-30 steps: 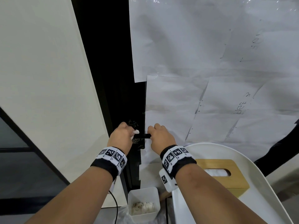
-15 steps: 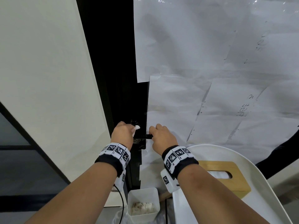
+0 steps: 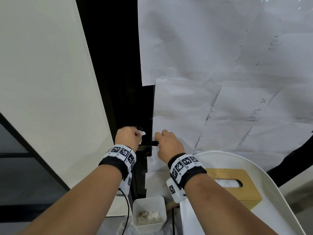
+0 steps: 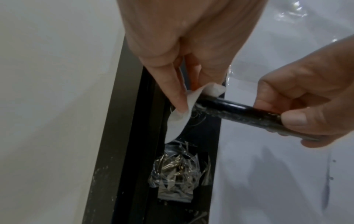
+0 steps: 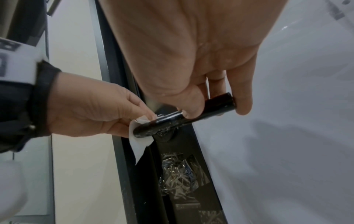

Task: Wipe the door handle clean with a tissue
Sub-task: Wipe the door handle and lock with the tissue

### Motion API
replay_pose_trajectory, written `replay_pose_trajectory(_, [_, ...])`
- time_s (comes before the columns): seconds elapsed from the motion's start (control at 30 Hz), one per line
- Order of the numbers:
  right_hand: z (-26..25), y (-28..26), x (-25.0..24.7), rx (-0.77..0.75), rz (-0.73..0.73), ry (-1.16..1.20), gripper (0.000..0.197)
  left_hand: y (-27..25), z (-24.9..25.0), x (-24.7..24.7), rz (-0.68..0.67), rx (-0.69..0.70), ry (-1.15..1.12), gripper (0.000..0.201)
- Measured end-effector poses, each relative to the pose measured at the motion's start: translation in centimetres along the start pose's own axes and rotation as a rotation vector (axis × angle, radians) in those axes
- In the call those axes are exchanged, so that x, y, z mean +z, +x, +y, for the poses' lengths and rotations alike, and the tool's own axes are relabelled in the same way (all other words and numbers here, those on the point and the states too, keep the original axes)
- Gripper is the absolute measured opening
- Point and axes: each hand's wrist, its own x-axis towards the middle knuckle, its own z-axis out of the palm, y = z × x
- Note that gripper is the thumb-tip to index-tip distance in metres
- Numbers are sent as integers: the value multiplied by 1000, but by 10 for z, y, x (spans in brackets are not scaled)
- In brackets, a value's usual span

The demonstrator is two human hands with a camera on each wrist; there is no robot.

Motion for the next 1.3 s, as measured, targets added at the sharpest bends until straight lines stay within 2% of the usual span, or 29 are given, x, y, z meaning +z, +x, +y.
replay_pose_trajectory(0.93, [-1,-1,-1,13,-11,-4,28,4,3,-2,-2,-84,-5,16])
replay_pose_trajectory(1.1, [-2,-2,-1,19,-1,-9,33,-9,-6,-3,17,-112,-81,27])
replay_pose_trajectory(1.2, [-3,-1,-1,18,-5,-5,36,-8,-10,0,17,-126,-91,28])
replay_pose_trajectory(1.3, [-2,0,0,19,-20,0,36,-3,-15,5,14,-199,-133,30])
